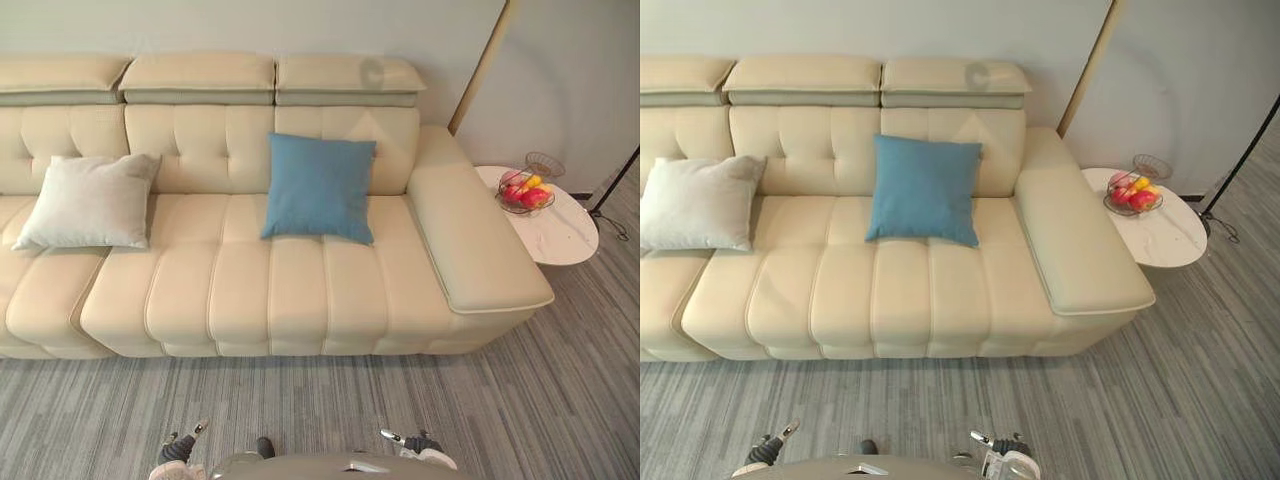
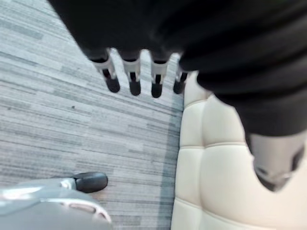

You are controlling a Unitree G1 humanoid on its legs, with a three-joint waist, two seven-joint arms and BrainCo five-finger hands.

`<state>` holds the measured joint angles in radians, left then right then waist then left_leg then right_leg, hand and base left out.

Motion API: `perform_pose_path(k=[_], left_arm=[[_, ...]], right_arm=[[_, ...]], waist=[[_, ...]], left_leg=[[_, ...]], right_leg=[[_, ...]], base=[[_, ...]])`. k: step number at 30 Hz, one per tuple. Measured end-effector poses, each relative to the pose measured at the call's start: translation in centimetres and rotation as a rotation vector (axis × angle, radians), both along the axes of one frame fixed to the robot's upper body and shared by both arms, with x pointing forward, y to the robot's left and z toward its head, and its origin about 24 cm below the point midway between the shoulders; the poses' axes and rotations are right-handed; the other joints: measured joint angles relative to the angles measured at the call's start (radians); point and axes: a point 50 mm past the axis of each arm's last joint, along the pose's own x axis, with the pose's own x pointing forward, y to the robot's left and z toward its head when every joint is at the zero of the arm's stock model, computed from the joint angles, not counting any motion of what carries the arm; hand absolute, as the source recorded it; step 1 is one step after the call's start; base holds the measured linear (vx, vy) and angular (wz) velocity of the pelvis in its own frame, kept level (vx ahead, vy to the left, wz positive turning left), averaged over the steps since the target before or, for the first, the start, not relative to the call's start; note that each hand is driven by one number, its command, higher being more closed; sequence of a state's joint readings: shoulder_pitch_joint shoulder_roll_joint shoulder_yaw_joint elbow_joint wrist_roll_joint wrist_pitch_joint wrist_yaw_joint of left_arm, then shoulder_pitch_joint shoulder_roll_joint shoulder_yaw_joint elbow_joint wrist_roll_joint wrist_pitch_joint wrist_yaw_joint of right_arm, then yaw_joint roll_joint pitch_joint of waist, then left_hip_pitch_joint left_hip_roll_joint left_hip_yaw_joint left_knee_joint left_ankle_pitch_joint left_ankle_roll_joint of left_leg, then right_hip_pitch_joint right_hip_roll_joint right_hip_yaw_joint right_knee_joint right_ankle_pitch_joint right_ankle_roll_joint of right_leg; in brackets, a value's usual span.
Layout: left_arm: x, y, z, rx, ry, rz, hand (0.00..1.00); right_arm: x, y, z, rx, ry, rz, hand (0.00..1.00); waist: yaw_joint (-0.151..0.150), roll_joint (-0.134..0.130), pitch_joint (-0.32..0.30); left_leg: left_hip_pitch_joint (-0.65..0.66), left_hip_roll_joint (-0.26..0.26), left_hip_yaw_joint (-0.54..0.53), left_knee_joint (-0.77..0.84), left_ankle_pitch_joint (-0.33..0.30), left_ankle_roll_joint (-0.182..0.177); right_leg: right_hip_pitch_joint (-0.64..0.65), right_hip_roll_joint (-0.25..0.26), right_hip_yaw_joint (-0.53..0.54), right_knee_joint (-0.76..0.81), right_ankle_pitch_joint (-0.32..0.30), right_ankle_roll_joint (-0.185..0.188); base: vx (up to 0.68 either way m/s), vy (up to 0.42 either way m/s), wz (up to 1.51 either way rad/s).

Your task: Pick up cushions and gather them together orderly.

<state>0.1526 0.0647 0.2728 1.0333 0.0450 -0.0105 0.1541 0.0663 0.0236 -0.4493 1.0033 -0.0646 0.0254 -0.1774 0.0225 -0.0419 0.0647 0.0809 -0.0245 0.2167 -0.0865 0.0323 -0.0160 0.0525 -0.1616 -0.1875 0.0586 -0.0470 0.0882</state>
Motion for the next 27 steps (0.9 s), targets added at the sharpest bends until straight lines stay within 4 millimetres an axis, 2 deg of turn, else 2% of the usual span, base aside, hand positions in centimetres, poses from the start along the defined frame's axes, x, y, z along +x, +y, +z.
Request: perform_pose_path(k=[9,10,27], left_arm=[[-0.52,-0.08,-0.25,-0.029,0.025,-0.011,0.0],[-0.95,-0.04,-0.36,-0.029,0.048,-0.017,0.0],[-0.9,-0.08,-0.36,-0.03,0.048,-0.026,0.0]], right_arm=[[0.46,-0.44,-0.02,-0.003,0.011,0.007,0.0],[0.76,-0.77,-0.01,-0.008,0.017,0.015,0.0],[0.76,-0.76,-0.01,-0.008,0.017,0.016,0.0]], waist=[[-0.008,0.007,-0.001],[-0.017,0.022,0.012],[-0.017,0.021,0.012]], left_leg=[[0.022,0.004,-0.001,0.001,0.015,0.017],[0.043,0.002,-0.001,0.0,0.002,0.015],[0.04,0.001,-0.008,0.0,0.002,0.015]], right_leg=[[0.037,0.014,0.008,-0.039,0.016,0.003],[0.069,0.015,0.009,-0.066,0.017,0.0],[0.07,0.013,-0.004,-0.07,0.017,0.001]], base=[[0.02,-0.004,-0.03],[0.0,0.0,0.0],[0.0,0.0,0.01]])
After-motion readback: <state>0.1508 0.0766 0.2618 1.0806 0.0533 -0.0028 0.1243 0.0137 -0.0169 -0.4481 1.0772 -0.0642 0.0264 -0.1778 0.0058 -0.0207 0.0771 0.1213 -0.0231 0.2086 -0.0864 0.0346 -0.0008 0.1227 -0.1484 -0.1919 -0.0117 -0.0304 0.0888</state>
